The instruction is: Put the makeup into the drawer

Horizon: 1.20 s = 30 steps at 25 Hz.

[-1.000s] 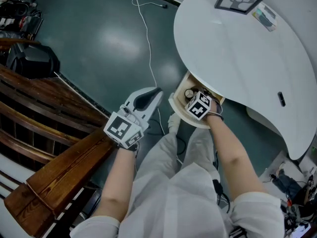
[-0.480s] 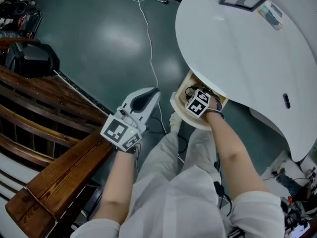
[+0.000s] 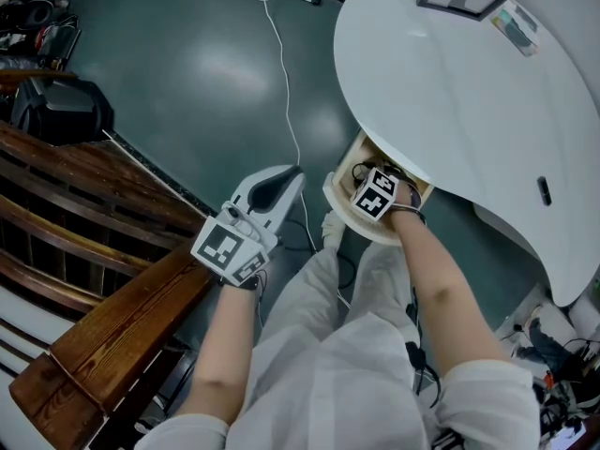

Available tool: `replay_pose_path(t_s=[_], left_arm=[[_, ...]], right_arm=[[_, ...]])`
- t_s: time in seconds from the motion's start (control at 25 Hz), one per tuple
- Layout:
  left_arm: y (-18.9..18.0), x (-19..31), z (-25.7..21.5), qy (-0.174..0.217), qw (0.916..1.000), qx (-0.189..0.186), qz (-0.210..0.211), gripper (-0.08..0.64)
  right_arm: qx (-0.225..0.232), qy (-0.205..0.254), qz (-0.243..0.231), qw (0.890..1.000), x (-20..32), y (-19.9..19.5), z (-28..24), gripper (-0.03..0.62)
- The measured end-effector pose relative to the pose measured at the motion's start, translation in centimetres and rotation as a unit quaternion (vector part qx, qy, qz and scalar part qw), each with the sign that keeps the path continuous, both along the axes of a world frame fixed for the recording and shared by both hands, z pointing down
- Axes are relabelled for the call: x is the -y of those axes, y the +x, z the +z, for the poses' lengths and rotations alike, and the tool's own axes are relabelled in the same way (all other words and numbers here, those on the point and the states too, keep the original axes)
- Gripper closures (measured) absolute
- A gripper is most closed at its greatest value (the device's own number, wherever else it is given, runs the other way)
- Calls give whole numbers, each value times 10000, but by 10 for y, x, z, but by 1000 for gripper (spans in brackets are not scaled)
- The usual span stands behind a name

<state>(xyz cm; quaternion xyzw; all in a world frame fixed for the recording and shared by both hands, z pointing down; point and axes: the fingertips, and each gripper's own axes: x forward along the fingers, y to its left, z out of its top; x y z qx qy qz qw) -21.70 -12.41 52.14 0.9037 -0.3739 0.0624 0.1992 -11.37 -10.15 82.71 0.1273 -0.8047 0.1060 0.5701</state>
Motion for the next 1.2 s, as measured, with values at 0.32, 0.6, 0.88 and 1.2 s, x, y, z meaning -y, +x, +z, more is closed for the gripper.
replay_pose_path(t_s=[0.32, 0.6, 0.88, 1.2], left_arm=[[3, -1, -8, 54, 10000, 9, -21, 535], [12, 0, -19, 115, 9999, -10, 30, 535], [22, 1, -34, 216, 9997, -27, 145, 535], [39, 7, -54, 353, 9989, -52, 317, 535]], right_arm=[[131, -77, 213, 9997, 1, 3, -16, 383], [290, -65, 350, 9989, -4, 5, -42, 392], [445, 71, 558, 9974, -12, 15, -78, 452], [781, 307, 963, 9918, -19, 32, -127, 508]])
